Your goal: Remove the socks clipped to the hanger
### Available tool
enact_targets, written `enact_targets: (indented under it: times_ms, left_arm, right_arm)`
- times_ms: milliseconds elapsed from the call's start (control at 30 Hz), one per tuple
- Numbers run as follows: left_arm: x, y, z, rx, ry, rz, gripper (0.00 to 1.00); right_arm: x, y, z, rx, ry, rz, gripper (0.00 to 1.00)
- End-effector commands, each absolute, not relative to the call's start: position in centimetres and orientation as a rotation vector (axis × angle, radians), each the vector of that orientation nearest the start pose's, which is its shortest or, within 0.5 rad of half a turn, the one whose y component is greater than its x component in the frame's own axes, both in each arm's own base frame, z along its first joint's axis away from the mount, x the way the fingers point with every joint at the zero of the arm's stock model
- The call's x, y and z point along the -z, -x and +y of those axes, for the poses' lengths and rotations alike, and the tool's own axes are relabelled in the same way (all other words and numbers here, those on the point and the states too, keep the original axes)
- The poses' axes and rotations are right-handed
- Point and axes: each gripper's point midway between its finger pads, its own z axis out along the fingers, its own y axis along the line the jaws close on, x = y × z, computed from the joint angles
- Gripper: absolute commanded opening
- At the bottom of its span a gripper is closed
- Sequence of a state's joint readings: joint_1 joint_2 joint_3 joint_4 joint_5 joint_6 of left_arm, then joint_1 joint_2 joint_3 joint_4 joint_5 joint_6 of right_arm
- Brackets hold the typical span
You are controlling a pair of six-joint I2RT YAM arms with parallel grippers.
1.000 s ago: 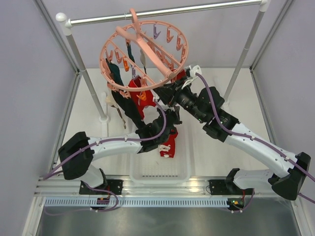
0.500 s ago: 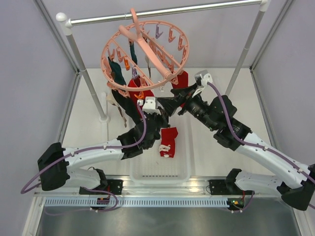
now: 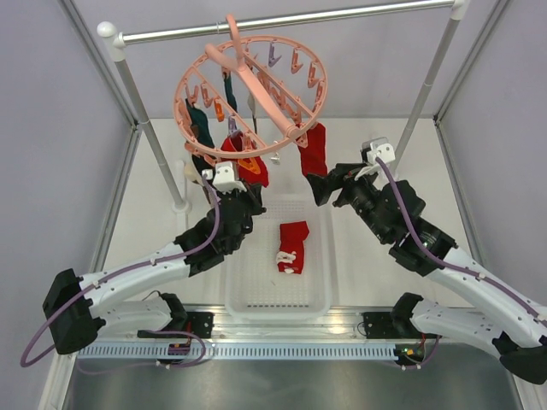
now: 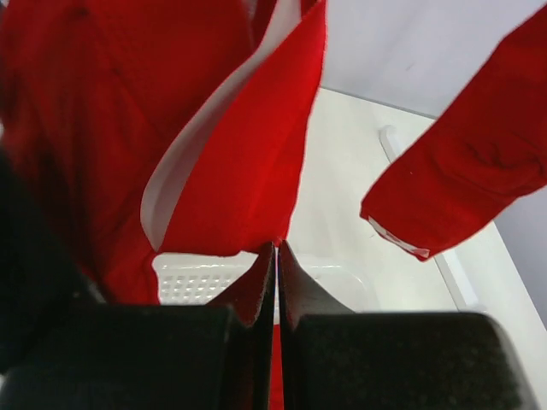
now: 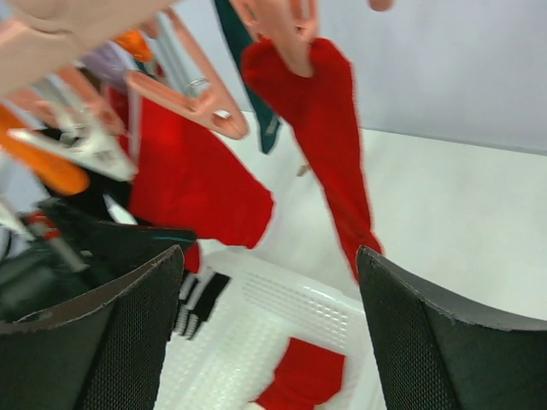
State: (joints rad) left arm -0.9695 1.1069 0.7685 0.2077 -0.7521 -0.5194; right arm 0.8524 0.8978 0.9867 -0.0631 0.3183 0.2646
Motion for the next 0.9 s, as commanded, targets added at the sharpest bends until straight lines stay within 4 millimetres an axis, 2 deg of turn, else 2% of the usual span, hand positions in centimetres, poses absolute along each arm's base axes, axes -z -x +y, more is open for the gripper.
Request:
enact_targets:
  times_ms: [0, 67, 100, 167, 200, 267, 300, 367, 500, 567, 667, 700, 767, 800, 867]
  left_arm:
    - [-26.4, -28.9, -22.7, 0.503, 0.229, 1.687, 0.02]
    - [-26.6, -28.9, -22.0, 0.496, 0.244, 1.684, 0.02]
    - [-26.6, -29.0, -21.8, 0.495, 0.248, 1.683, 0.02]
    - [-26.7, -29.0, -21.3, 0.489, 0.254, 1.683, 0.02]
    - [-26.9, -29.0, -21.2, 0.489, 0.256, 1.681, 0.02]
    - [-26.9, -29.1, -20.9, 0.488, 0.262, 1.684, 0.02]
    - [-26.8, -29.1, -20.8, 0.486, 0.264, 1.687, 0.02]
    - [-26.9, -29.1, -20.6, 0.498, 0.271, 1.688, 0.02]
    - [-26.8, -29.3, -20.4, 0.502, 0.264, 1.695, 0.02]
    - [-26.9, -29.5, -20.3, 0.505, 0.263, 1.697, 0.02]
    - [-26.8, -29.6, -20.1, 0.507, 0.261, 1.704, 0.02]
    - [-27.0, -29.6, -20.0, 0.510, 0.261, 1.702, 0.02]
    - [-26.9, -29.7, -19.9, 0.517, 0.252, 1.708, 0.02]
    - [-26.9, -29.7, -19.9, 0.522, 0.243, 1.710, 0.02]
    - [-26.9, -29.6, -20.4, 0.551, 0.215, 1.718, 0.02]
  right_arm:
    - [-34.3, -28.1, 20.4, -0.450, 0.170, 1.630, 0.85]
    - [-34.3, -28.7, 20.6, -0.464, 0.186, 1.625, 0.86]
    - [-33.8, -29.7, 20.2, -0.449, 0.179, 1.635, 0.86]
    - [-34.2, -30.6, 20.4, -0.505, 0.206, 1.611, 0.86]
    - [-33.5, -31.1, 20.6, -0.515, 0.217, 1.626, 0.86]
    - [-34.1, -32.0, 20.9, -0.553, 0.235, 1.595, 0.85]
    - [-33.5, -32.6, 21.4, -0.559, 0.248, 1.608, 0.86]
    - [-33.8, -33.1, 22.1, -0.591, 0.279, 1.582, 0.86]
    - [-33.2, -33.1, 25.1, -0.713, 0.402, 1.567, 0.84]
    - [-33.2, -33.3, 25.6, -0.733, 0.407, 1.559, 0.82]
    - [-32.3, -33.9, 26.0, -0.735, 0.407, 1.582, 0.67]
    - [-32.4, -33.8, 26.1, -0.752, 0.400, 1.581, 0.52]
    - [-32.4, -33.4, 26.3, -0.777, 0.394, 1.582, 0.33]
    - [-32.5, -33.2, 26.3, -0.797, 0.378, 1.585, 0.21]
    - [-32.4, -32.9, 26.2, -0.814, 0.362, 1.592, 0.13]
